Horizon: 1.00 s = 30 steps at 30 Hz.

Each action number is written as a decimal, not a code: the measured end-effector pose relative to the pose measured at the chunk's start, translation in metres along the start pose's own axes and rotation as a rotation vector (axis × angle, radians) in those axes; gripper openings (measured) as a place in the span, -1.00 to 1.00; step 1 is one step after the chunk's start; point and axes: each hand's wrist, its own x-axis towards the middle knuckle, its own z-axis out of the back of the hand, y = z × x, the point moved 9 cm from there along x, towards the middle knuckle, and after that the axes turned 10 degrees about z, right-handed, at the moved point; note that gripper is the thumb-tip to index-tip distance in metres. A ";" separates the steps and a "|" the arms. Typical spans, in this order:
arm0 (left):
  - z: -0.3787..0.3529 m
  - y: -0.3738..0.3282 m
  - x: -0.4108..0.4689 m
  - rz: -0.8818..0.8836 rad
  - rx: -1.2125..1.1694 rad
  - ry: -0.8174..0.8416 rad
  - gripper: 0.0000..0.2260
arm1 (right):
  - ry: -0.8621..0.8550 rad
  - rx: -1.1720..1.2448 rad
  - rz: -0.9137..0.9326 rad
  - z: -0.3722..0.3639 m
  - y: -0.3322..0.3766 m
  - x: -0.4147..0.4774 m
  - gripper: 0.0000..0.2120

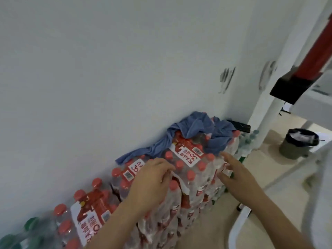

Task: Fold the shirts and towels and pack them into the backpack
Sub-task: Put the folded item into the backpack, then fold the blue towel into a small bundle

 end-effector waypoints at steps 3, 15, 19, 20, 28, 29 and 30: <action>-0.034 0.006 0.052 0.015 0.020 0.054 -0.77 | -0.032 -0.003 -0.083 0.006 -0.034 0.034 -0.33; -0.175 -0.056 0.215 -0.138 0.047 0.304 -0.66 | 0.023 -0.391 -0.073 0.015 -0.113 0.176 -0.61; -0.202 -0.068 0.218 -0.086 -0.020 0.349 -0.41 | -0.014 -0.200 -0.092 0.035 -0.101 0.185 -0.93; -0.193 -0.069 0.222 -0.067 -0.098 0.311 -0.49 | -0.008 -0.130 -0.096 0.041 -0.098 0.185 -0.90; -0.108 -0.082 0.243 0.312 -0.821 0.293 -0.76 | 0.118 0.325 0.033 0.075 -0.073 0.175 -0.80; -0.104 -0.083 0.241 0.384 -0.916 0.299 -0.76 | 0.110 0.345 0.041 0.074 -0.074 0.176 -0.81; -0.100 -0.085 0.239 0.407 -0.964 0.306 -0.76 | 0.087 0.379 0.043 0.075 -0.071 0.178 -0.81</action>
